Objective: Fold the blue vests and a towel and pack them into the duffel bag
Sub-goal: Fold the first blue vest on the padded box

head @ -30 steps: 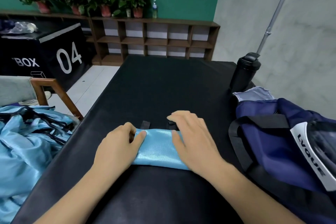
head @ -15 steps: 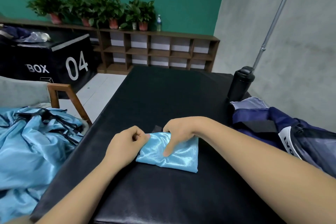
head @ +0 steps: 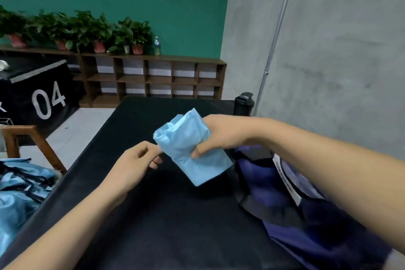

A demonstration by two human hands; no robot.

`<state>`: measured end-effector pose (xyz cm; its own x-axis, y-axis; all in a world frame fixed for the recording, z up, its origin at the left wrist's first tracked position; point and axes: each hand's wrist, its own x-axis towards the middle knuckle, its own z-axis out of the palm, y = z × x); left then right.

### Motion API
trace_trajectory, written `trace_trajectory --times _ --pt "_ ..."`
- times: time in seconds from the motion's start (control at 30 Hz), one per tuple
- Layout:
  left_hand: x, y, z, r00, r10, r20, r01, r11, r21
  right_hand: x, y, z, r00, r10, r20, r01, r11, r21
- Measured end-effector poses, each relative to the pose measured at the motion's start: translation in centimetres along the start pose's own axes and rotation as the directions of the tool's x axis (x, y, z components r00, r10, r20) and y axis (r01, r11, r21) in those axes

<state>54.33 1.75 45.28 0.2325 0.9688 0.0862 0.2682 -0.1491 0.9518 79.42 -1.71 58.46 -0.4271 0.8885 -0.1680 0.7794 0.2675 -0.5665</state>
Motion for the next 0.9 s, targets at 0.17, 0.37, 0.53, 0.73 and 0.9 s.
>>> trace_trajectory --times 0.17,0.37,0.53,0.73,0.9 --pt "1.5 6.2 7.1 0.989 0.109 0.096 -0.11 0.994 0.01 -7.9 1.9 -7.4 0.989 0.051 -0.136 -0.045 0.998 0.048" --pt "3.2 11.4 17.7 0.96 0.17 0.224 -0.195 0.976 0.095 -16.5 6.2 -12.9 0.941 0.186 -0.283 -0.221 0.971 -0.096" --pt "4.4 13.6 25.0 0.95 0.098 0.295 -0.217 0.889 0.403 -20.2 11.6 -13.5 0.895 0.31 -0.321 -0.394 0.887 -0.24" --pt "6.4 11.8 28.7 0.939 0.106 0.327 -0.294 0.739 0.606 -19.9 18.4 -11.2 0.861 0.461 -0.217 -0.509 0.753 -0.418" --pt "7.7 10.2 25.8 0.949 0.143 0.282 -0.284 0.779 0.559 -17.0 21.5 -9.1 0.857 0.515 -0.023 -0.501 0.82 -0.276"
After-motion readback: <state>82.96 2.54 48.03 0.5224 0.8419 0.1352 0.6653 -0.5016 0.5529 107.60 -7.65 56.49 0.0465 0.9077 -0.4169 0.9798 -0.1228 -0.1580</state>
